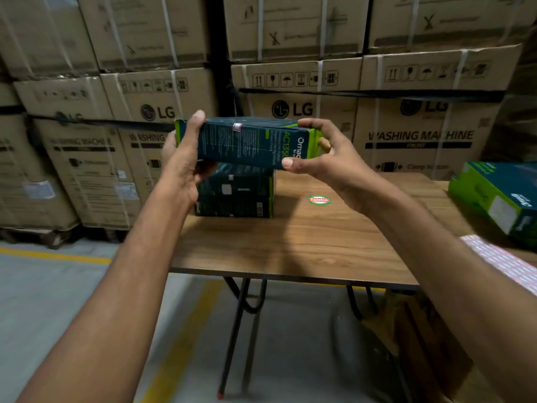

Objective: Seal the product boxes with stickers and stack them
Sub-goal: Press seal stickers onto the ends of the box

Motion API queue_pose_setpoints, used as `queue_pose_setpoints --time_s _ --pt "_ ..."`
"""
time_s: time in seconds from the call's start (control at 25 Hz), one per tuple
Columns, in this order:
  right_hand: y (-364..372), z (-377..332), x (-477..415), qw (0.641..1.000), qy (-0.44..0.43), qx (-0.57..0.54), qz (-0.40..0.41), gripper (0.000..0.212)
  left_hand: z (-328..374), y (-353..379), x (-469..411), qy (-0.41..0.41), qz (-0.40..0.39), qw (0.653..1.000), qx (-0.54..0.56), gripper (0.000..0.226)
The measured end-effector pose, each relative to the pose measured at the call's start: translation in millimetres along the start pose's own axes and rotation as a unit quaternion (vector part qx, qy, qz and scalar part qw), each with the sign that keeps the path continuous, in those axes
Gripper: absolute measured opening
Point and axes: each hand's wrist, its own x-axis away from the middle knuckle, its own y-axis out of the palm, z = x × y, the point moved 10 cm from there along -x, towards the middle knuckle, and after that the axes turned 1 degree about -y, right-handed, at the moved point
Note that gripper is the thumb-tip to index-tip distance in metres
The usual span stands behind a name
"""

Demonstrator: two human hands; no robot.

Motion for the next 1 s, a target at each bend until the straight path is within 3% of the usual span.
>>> queue_pose_setpoints --time_s 0.08,0.24,0.36,0.64,0.88,1.0 --pt "13.4 14.6 -22.5 1.0 -0.008 -0.003 -0.019 0.079 -5.6 -15.9 -18.5 0.013 0.002 1.0 -0.024 0.043" --pt "37.4 41.5 -68.4 0.998 -0.005 0.01 -0.065 0.075 -17.4 -38.9 -58.1 0.029 0.01 0.997 -0.065 0.059" --pt "48.8 65.1 -100.5 0.995 0.006 0.051 -0.091 0.076 -31.2 -46.2 -87.4 0.043 0.013 0.993 -0.109 0.033" --pt "64.9 118.8 -150.6 0.982 0.047 0.113 -0.144 0.073 -85.6 -59.6 -150.9 0.037 0.002 0.989 -0.146 0.078" --pt "59.3 146.0 -170.6 0.98 0.045 0.133 -0.14 0.073 -88.5 -51.4 -166.8 0.085 -0.015 0.981 -0.175 0.049" --pt "52.7 155.4 -169.0 0.984 0.034 0.117 -0.127 0.073 -91.9 -47.5 -164.1 0.111 -0.023 0.974 -0.195 0.046"
